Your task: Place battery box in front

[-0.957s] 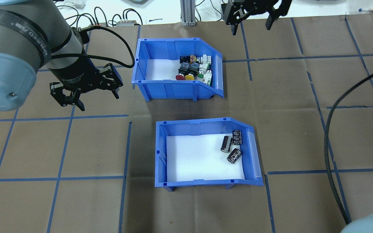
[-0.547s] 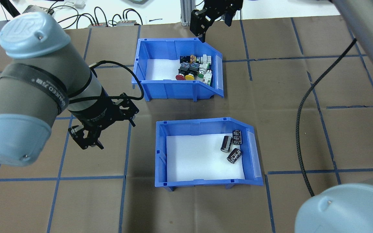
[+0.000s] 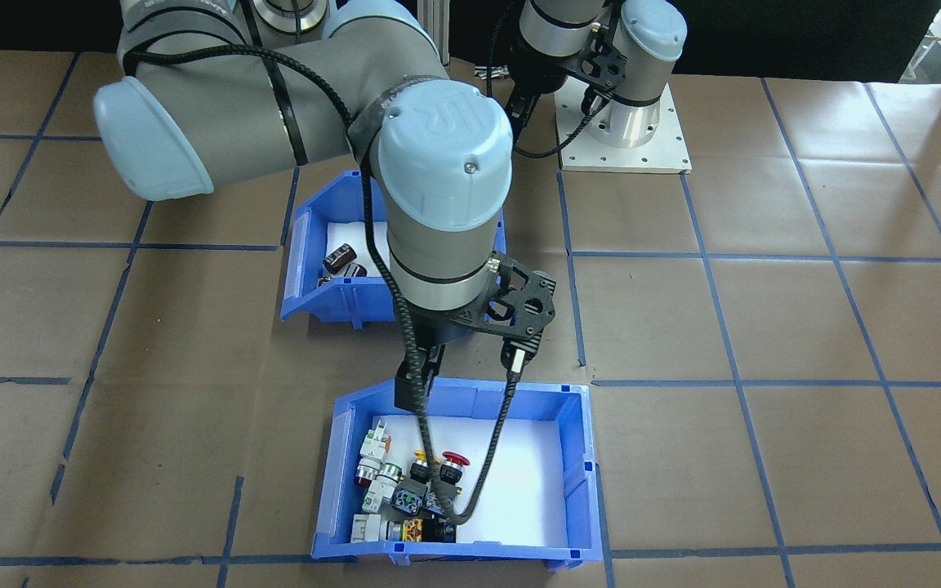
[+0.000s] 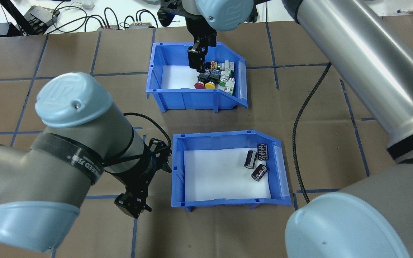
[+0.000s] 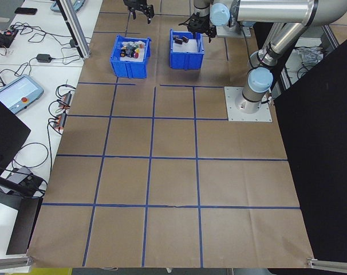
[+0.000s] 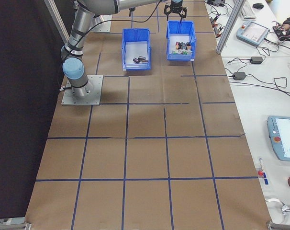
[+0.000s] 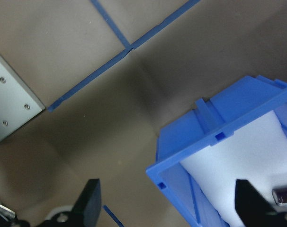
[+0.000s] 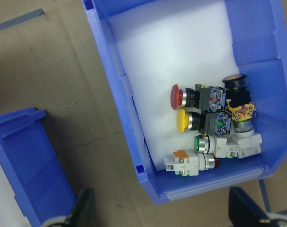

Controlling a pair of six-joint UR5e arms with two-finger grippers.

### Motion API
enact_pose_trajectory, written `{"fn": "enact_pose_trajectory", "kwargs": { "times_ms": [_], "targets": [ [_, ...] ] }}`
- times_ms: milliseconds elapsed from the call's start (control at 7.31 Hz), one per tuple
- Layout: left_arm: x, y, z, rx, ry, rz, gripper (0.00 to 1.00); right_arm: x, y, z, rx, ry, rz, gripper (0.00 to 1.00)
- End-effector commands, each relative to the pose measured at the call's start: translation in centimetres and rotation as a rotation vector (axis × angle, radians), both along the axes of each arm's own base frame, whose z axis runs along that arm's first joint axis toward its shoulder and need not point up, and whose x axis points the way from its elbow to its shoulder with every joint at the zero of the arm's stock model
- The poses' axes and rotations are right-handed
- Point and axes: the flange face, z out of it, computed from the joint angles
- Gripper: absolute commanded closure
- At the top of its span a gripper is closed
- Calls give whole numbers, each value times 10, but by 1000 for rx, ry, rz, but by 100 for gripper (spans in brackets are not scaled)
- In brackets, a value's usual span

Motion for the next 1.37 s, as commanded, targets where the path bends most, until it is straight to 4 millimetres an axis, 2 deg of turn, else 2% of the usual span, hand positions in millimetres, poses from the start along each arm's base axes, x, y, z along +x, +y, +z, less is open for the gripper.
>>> {"fn": "enact_pose_trajectory", "kwargs": {
  "times_ms": [0,137,410,684,957,1231],
  "targets": [
    [-37,19,-13,34,-29,185,1,34,1,-20,-32,62,198,0],
    [-54,24,-18,60,-1,260,1,46,4,-33,-21,73,217,0],
    [-76,25,-51,37,4,317,1,58,2,-64,21,71,216,0],
    [-83,20,-68,-16,45,338,1,94,19,-109,68,96,221,0],
    [-83,26,-85,22,43,327,1,98,20,-132,90,105,213,0],
    [-85,22,-89,6,58,332,1,96,21,-148,80,103,213,1]
  ]
}}
